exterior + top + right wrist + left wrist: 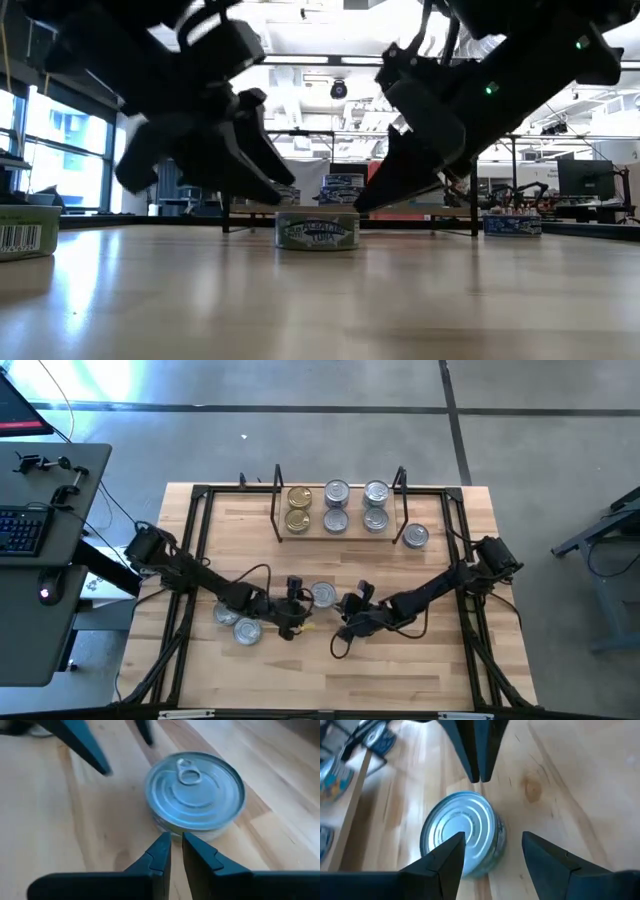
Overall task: Stack canned seafood by type on shelf
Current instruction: Stack the green tuna can on top of the green tuna can on the shelf, then stack the blue tuna can on top of the blue tuna can on the shelf
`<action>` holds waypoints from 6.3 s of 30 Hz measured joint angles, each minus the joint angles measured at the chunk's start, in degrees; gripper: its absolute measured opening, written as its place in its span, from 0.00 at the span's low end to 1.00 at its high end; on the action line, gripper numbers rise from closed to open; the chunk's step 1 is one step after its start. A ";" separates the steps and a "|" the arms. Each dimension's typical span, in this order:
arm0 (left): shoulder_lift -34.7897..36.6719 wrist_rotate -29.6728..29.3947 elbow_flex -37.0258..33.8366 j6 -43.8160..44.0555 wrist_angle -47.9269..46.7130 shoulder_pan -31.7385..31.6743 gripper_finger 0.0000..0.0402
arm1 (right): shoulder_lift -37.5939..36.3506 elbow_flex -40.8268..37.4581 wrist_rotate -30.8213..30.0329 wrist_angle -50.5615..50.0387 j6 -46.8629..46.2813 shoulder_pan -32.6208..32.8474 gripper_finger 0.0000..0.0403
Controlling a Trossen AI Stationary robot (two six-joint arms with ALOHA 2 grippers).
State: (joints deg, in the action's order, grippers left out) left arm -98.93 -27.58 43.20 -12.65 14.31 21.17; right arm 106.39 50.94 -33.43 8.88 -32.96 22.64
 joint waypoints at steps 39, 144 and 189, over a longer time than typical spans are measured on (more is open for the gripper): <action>4.19 11.81 -0.07 2.06 2.44 -4.77 0.00 | 0.81 13.46 -5.77 -14.84 34.67 3.05 0.46; 44.85 -8.86 -32.96 -11.42 31.86 -12.37 0.00 | 11.85 26.69 36.50 6.41 86.89 -48.11 0.53; 44.84 -5.95 -32.89 -1.28 27.69 -11.17 0.00 | -22.89 25.57 24.68 -51.73 35.87 -23.91 0.54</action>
State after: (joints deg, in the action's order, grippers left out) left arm -54.09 -33.53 10.31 -13.93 41.99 10.00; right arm 83.50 76.51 -8.75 -42.85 2.91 -1.27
